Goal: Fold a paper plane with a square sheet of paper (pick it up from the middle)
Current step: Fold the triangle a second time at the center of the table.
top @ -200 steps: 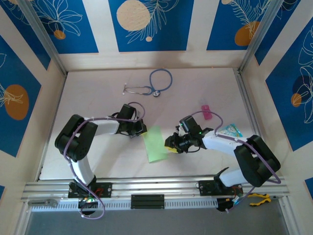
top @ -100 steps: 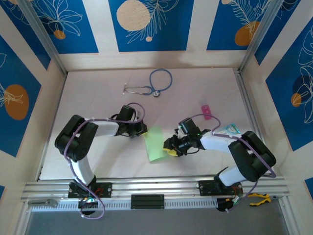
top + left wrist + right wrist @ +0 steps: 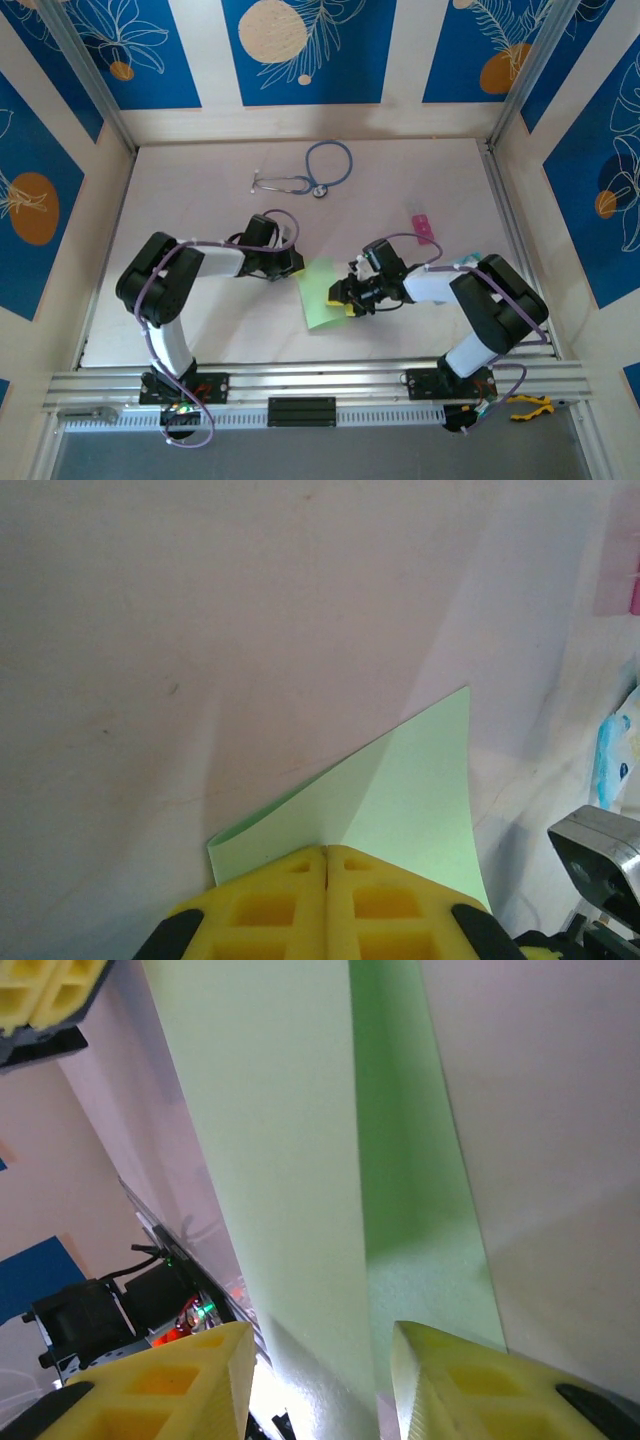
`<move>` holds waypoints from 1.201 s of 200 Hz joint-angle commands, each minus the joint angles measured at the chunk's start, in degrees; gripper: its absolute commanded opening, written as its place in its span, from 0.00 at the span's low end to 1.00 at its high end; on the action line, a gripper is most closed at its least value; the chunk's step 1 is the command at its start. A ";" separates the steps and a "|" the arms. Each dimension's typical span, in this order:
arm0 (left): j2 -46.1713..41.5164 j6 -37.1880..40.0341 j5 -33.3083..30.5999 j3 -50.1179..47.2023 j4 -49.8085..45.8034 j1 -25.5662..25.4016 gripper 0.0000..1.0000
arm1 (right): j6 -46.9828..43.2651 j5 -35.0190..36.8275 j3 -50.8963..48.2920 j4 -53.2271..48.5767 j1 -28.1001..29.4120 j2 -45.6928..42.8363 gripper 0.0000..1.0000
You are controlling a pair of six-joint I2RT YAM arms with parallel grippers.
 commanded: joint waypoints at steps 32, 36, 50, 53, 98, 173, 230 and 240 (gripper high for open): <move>2.82 5.37 1.10 3.09 -4.63 -0.32 0.09 | -3.17 -4.00 2.28 1.41 -2.39 1.63 0.37; 2.97 5.77 1.36 3.48 -4.90 -0.31 0.09 | -3.23 -4.24 2.37 1.52 -2.55 1.94 0.36; 3.54 6.78 1.96 5.10 -6.02 -0.30 0.09 | -3.23 -4.81 2.71 2.32 -2.92 3.02 0.34; 3.64 7.02 2.13 5.49 -6.25 -0.26 0.09 | -3.16 -4.76 2.79 2.52 -2.94 3.22 0.33; 5.72 8.63 3.65 10.06 -8.90 -0.29 0.09 | -0.38 -4.08 1.79 6.51 -3.34 4.62 0.28; -4.81 10.98 -0.50 10.28 -12.33 -0.49 0.46 | 2.80 -1.28 0.83 8.19 -3.55 4.94 0.14; -19.83 12.51 -6.53 -0.62 -6.12 -2.01 0.59 | 4.89 1.67 0.74 8.30 -3.55 4.53 0.09; -22.14 13.04 -8.29 -3.45 -3.91 -2.92 0.59 | 5.52 2.07 0.31 8.85 -3.48 4.15 0.09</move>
